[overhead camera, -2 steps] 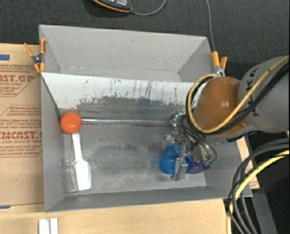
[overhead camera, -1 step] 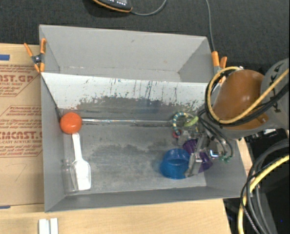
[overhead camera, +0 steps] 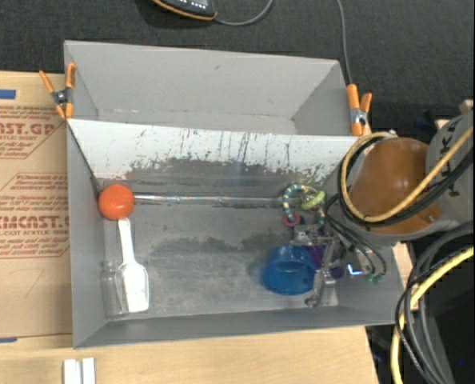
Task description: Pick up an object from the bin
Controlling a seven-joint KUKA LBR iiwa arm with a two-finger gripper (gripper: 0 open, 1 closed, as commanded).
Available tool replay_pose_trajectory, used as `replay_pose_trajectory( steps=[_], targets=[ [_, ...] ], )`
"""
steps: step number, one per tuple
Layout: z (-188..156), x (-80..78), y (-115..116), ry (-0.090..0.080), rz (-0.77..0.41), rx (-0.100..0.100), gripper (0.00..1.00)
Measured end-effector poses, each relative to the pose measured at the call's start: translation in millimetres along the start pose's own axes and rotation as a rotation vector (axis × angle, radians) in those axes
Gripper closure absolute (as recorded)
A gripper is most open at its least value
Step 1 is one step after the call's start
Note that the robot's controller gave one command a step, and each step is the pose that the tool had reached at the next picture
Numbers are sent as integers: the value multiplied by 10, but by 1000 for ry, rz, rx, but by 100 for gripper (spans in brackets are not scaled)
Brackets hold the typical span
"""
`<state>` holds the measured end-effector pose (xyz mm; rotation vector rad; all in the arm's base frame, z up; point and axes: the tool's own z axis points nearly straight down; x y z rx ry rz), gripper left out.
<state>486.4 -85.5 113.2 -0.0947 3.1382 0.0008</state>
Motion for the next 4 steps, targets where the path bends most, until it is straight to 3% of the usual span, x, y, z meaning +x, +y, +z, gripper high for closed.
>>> replay_pose_trajectory(
  steps=[1, 2, 4],
  targets=[
    [440, 6, 171, -6, 199, -3, 0],
    [413, 46, 12, -5, 104, -2, 100],
    [384, 59, 15, -2, 104, -3, 100]
  ],
)
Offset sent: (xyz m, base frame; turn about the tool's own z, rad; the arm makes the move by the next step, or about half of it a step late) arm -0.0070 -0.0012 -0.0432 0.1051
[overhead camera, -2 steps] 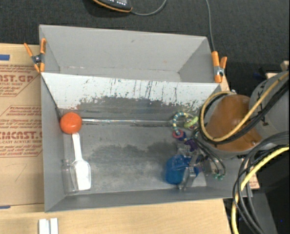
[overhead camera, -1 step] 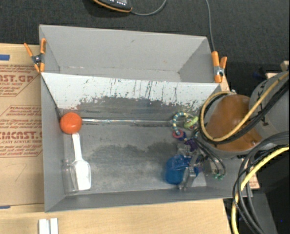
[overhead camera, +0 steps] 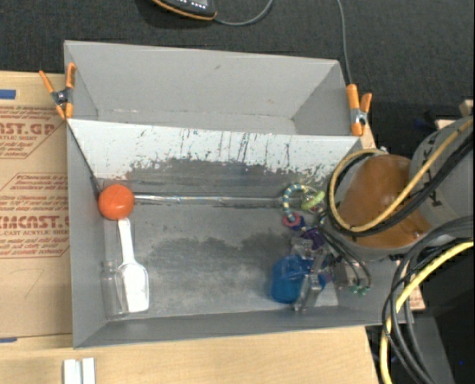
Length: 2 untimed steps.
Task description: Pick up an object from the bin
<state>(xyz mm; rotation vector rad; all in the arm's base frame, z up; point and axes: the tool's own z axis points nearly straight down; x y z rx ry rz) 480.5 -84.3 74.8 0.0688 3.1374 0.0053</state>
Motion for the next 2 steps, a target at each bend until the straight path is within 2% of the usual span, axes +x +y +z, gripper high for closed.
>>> replay_pose_trajectory(
  steps=[1, 2],
  targets=[
    [-216, -6, 2, -5, 1, 0, 100],
    [-442, 2, 0, 1, 0, 1, 100]
  ],
)
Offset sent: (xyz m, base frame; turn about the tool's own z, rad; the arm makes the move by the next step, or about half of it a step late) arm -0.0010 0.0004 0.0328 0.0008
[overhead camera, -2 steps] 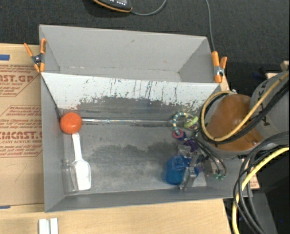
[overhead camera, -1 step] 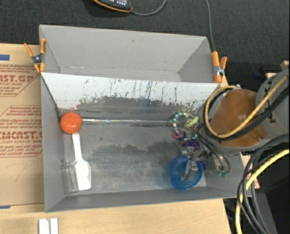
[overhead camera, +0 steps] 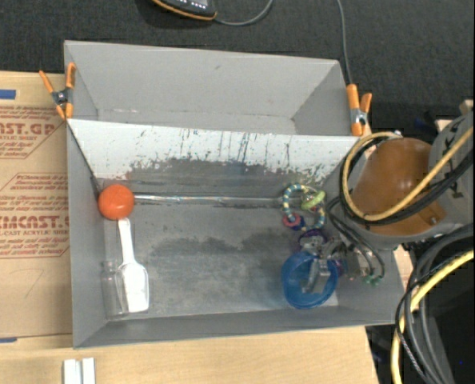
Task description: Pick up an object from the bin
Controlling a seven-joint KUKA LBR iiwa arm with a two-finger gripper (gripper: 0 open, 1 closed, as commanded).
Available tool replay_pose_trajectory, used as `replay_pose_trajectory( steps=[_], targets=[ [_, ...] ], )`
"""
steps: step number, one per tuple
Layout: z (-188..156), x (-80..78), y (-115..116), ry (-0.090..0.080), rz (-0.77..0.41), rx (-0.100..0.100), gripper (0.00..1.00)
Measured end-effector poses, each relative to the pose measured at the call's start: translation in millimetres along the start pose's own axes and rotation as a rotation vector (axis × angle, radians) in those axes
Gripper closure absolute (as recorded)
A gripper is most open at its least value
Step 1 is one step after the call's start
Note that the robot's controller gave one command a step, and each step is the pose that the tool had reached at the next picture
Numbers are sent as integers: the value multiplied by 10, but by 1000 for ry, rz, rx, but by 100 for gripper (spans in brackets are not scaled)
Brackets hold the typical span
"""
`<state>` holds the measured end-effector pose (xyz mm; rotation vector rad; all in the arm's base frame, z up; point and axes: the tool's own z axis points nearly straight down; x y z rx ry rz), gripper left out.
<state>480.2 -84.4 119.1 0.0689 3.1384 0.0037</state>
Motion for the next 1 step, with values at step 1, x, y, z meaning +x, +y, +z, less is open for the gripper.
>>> replay_pose_trajectory(
  steps=[1],
  targets=[
    [-285, 8, 2, 4, 0, 0, 100]
  ],
)
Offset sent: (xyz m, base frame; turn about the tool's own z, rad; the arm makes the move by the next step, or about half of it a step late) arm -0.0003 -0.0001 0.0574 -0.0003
